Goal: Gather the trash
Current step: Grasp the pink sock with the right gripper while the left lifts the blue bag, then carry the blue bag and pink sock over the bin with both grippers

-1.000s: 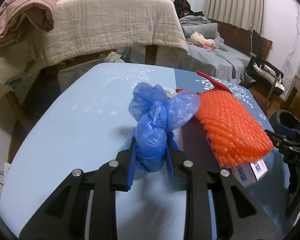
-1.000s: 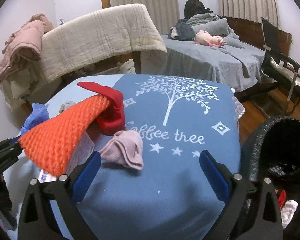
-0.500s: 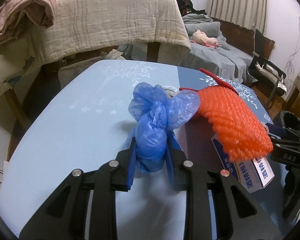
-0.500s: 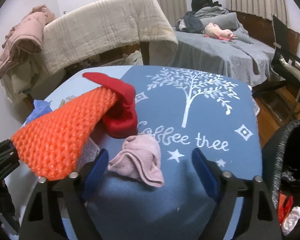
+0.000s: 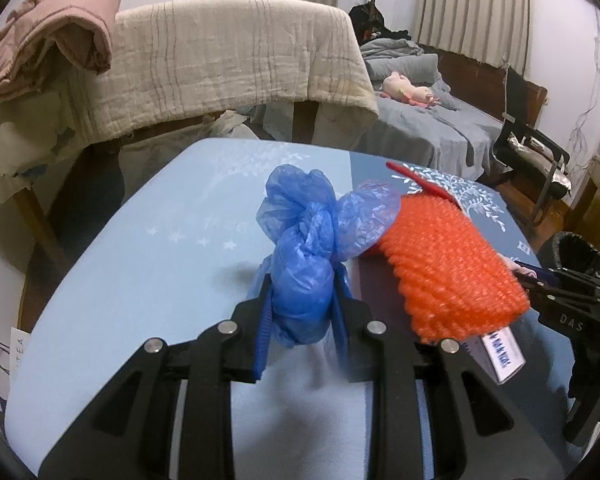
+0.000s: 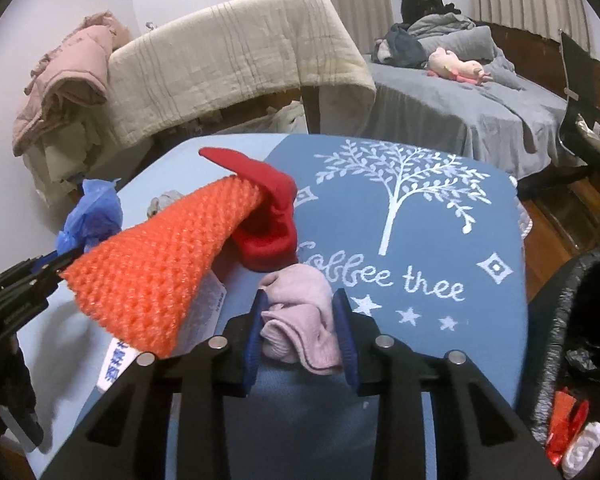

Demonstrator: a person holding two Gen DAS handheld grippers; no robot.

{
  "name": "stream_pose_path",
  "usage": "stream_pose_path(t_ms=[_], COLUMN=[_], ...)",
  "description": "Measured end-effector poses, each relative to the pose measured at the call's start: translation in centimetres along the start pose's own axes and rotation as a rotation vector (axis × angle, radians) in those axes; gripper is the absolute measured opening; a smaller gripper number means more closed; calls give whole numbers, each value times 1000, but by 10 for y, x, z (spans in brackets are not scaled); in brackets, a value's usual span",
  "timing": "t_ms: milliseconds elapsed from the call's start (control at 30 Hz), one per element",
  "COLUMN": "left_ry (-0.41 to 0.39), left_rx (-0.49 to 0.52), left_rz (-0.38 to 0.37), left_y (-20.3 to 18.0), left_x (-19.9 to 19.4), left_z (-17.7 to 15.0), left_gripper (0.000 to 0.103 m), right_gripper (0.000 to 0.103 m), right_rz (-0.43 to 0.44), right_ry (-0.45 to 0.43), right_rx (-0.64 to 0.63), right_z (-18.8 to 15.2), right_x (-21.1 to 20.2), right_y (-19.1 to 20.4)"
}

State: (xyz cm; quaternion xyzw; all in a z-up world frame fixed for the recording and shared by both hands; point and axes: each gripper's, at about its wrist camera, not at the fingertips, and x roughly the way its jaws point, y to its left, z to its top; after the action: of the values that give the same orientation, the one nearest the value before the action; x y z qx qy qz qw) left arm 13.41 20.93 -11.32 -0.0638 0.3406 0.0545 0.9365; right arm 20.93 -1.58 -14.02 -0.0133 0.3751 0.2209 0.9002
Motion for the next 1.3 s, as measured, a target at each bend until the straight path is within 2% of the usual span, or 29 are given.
stream_pose_path(t_ms=[200, 500, 1300], left_ry=[-28, -77, -133], left_rx=[11, 27, 106], left_rz=[-9, -23, -180], left_y=[-7, -26, -120], left_x=[-13, -37, -78], left_z=[8, 20, 23], left_gripper=[26, 26, 26], right_gripper=[33, 33, 33], right_rz=[9, 11, -71], right_ry=[-48, -74, -220], right_rx=[26, 51, 84], right_z=[2, 6, 5], right_x=[-26, -52, -146], right_y=[-6, -13, -49])
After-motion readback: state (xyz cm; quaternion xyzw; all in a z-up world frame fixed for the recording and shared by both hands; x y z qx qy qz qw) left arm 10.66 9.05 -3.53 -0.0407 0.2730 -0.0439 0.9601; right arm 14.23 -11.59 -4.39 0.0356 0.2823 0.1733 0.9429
